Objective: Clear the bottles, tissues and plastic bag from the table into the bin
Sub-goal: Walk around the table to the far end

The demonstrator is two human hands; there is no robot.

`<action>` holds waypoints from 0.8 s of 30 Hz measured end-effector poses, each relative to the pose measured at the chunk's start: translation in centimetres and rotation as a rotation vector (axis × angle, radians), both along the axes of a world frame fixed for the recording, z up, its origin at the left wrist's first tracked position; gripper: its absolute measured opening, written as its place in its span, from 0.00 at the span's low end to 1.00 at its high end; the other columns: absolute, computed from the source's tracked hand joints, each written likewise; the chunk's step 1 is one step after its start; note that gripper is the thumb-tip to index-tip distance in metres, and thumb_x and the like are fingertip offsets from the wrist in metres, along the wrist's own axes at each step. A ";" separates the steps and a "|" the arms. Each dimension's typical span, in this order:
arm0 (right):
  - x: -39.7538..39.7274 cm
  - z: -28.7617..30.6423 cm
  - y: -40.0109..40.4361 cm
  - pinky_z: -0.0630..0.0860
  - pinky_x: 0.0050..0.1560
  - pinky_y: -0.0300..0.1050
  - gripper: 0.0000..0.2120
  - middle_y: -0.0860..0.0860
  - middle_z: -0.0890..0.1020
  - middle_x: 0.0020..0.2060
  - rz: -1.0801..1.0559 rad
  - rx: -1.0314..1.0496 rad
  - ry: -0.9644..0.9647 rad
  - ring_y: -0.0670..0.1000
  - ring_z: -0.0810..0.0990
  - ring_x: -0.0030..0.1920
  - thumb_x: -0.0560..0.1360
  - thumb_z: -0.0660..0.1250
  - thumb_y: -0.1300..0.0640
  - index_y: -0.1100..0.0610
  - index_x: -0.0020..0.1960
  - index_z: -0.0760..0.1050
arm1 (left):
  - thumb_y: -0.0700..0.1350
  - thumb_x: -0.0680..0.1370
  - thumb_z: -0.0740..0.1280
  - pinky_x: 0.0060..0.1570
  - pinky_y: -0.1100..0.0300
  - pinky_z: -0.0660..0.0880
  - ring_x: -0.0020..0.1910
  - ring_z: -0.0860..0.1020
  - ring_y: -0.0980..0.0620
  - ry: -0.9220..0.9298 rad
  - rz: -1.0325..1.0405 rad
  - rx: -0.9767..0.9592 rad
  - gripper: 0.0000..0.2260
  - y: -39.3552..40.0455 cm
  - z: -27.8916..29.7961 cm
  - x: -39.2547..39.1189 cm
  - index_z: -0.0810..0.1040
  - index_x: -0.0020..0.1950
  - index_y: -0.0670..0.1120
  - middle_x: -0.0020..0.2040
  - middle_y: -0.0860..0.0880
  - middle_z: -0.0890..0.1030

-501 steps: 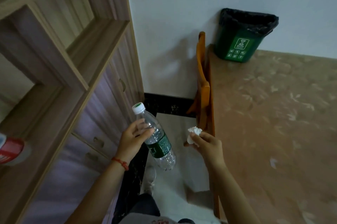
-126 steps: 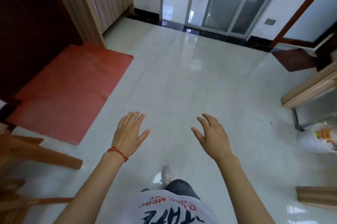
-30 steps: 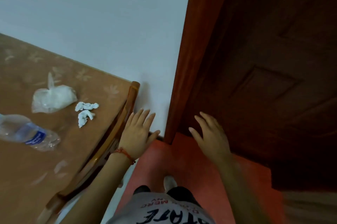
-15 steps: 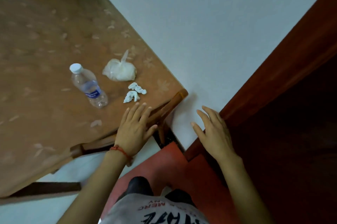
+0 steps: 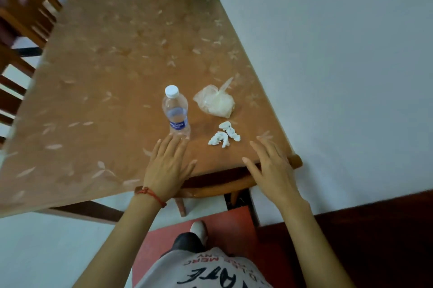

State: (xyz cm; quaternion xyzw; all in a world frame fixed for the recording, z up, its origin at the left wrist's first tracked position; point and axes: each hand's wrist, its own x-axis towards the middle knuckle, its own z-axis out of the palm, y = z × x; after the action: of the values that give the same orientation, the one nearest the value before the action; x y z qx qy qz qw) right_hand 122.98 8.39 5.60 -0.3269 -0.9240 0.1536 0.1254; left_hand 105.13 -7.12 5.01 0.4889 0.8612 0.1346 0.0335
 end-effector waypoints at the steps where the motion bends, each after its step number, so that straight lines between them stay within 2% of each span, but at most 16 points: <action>1: -0.8 -0.1 0.4 0.70 0.62 0.53 0.20 0.57 0.73 0.66 0.011 0.003 -0.002 0.57 0.70 0.67 0.76 0.63 0.49 0.58 0.64 0.71 | 0.54 0.73 0.57 0.59 0.36 0.68 0.60 0.74 0.34 0.001 0.013 0.007 0.25 0.1 -0.1 -0.7 0.75 0.60 0.36 0.58 0.35 0.77; 5: -3.9 -0.2 1.9 0.73 0.58 0.54 0.19 0.56 0.75 0.62 0.040 0.047 0.023 0.56 0.73 0.63 0.75 0.65 0.51 0.58 0.63 0.72 | 0.50 0.73 0.68 0.61 0.36 0.66 0.62 0.72 0.34 0.023 0.049 0.041 0.22 0.6 -0.9 -3.2 0.74 0.60 0.36 0.60 0.35 0.77; 6: -4.5 -0.2 2.2 0.74 0.57 0.53 0.19 0.55 0.76 0.62 0.045 0.050 0.034 0.55 0.73 0.62 0.75 0.65 0.51 0.58 0.63 0.71 | 0.50 0.73 0.67 0.61 0.36 0.66 0.62 0.72 0.35 0.026 0.053 0.036 0.22 0.7 -1.1 -3.8 0.74 0.60 0.36 0.60 0.35 0.76; 8: -5.5 -0.3 2.6 0.72 0.57 0.50 0.19 0.55 0.76 0.61 0.053 0.053 0.037 0.54 0.73 0.61 0.75 0.65 0.52 0.57 0.63 0.71 | 0.54 0.74 0.59 0.60 0.36 0.67 0.61 0.73 0.35 0.045 0.051 0.021 0.25 0.7 -1.6 -4.8 0.74 0.60 0.36 0.60 0.35 0.77; 10: -6.3 -0.7 3.0 0.68 0.58 0.44 0.18 0.55 0.75 0.62 0.062 0.032 0.009 0.54 0.73 0.62 0.75 0.65 0.52 0.57 0.63 0.71 | 0.55 0.73 0.54 0.59 0.35 0.68 0.61 0.74 0.35 0.027 0.057 0.013 0.27 0.7 -1.9 -5.7 0.74 0.60 0.36 0.59 0.35 0.77; 12: -6.8 -1.2 3.5 0.63 0.59 0.41 0.19 0.55 0.73 0.65 0.097 -0.004 -0.029 0.54 0.70 0.65 0.75 0.65 0.52 0.57 0.64 0.70 | 0.56 0.73 0.54 0.59 0.36 0.67 0.61 0.73 0.35 -0.002 0.088 0.006 0.28 0.5 -2.4 -6.3 0.74 0.61 0.37 0.60 0.36 0.77; 14: -7.4 -1.6 4.0 0.63 0.62 0.42 0.21 0.55 0.70 0.68 0.157 -0.006 -0.083 0.53 0.68 0.67 0.75 0.65 0.52 0.57 0.65 0.69 | 0.56 0.73 0.56 0.61 0.38 0.66 0.64 0.71 0.37 -0.037 0.140 0.017 0.27 0.5 -3.2 -6.8 0.73 0.62 0.38 0.62 0.37 0.76; 17: -8.3 -2.0 4.8 0.67 0.59 0.43 0.19 0.55 0.72 0.65 0.151 -0.061 -0.027 0.54 0.71 0.65 0.76 0.64 0.51 0.57 0.64 0.70 | 0.52 0.73 0.68 0.66 0.42 0.63 0.69 0.65 0.39 -0.220 0.262 0.123 0.28 1.0 -4.2 -7.4 0.66 0.68 0.39 0.68 0.38 0.70; 21: -9.1 -2.4 6.0 0.66 0.56 0.42 0.19 0.55 0.74 0.63 0.185 -0.075 -0.015 0.54 0.73 0.63 0.75 0.65 0.52 0.56 0.64 0.70 | 0.51 0.69 0.72 0.67 0.46 0.63 0.70 0.63 0.44 -0.568 0.449 0.351 0.37 3.3 -4.0 -8.2 0.58 0.72 0.43 0.72 0.41 0.63; 24: -8.9 -2.9 7.0 0.67 0.56 0.41 0.19 0.53 0.74 0.63 0.191 -0.086 -0.006 0.53 0.72 0.63 0.75 0.64 0.50 0.55 0.64 0.70 | 0.49 0.68 0.74 0.69 0.47 0.62 0.70 0.62 0.45 -0.578 0.479 0.451 0.40 5.2 -4.0 -8.9 0.56 0.72 0.43 0.72 0.42 0.63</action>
State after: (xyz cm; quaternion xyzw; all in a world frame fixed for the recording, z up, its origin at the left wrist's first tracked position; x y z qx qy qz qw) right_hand 114.09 15.40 2.71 -0.2426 -0.9440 0.2033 0.0934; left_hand 96.21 -1.88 1.06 0.2128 0.8546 0.4545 0.1335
